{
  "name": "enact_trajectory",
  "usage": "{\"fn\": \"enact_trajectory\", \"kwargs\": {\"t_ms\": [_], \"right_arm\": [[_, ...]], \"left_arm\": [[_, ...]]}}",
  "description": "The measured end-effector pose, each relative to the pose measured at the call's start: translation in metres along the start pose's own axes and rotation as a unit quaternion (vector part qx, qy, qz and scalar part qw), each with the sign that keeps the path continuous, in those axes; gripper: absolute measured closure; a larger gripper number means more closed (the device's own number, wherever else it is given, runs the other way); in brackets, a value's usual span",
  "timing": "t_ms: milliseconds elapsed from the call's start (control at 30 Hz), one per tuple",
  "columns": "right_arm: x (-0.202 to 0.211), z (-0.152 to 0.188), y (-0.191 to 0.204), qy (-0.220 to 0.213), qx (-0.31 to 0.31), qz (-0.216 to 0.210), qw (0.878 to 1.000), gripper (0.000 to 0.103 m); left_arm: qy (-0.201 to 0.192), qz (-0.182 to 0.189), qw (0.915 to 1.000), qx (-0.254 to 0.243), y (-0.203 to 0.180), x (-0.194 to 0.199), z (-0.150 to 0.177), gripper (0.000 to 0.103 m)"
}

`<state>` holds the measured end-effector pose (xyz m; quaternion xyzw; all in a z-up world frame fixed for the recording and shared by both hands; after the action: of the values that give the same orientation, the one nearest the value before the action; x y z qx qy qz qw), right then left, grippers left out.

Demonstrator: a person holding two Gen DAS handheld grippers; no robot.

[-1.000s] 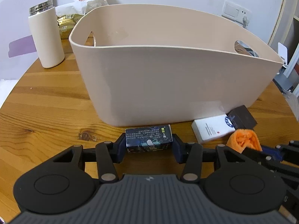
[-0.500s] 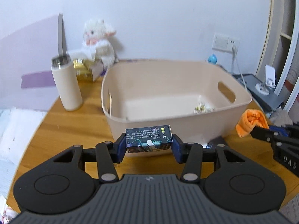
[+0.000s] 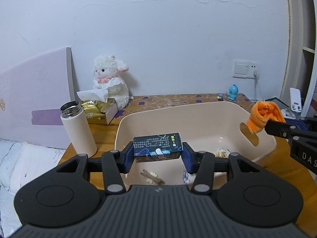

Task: Organize objects
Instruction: 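Carry battery box and orange sock over the basket and release both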

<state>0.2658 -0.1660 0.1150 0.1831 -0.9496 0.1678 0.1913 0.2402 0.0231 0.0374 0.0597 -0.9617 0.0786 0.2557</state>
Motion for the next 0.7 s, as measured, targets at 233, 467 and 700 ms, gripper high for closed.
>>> {"fn": "enact_trajectory", "kwargs": {"t_ms": [233, 467, 700], "right_arm": [[-0.040, -0.001, -0.006, 0.013, -0.010, -0.002, 1.000, 0.095], [-0.079, 0.018, -0.008, 0.050, -0.012, -0.004, 0.999, 0.095], [-0.106, 0.040, -0.003, 0.099, -0.002, -0.014, 0.995, 0.093]], "left_arm": [[0.012, -0.006, 0.9999, 0.000, 0.001, -0.048, 0.000, 0.052], [0.040, -0.014, 0.9991, -0.003, 0.001, -0.091, 0.012, 0.052], [0.085, -0.021, 0.9961, -0.010, 0.004, -0.121, 0.035, 0.051]]}}
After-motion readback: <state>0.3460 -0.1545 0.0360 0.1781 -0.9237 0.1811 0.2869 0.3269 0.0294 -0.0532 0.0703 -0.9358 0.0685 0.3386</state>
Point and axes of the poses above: each gripper's, at about its wrist camera, not at the fingertips, and x roughly against the way its jaws point, y to its left, z to its underside, the point moved 10 cm from there along -x, roughly the way its jaws point, and after that the axes turned 13 degrees about x, right-handed, at the moved point
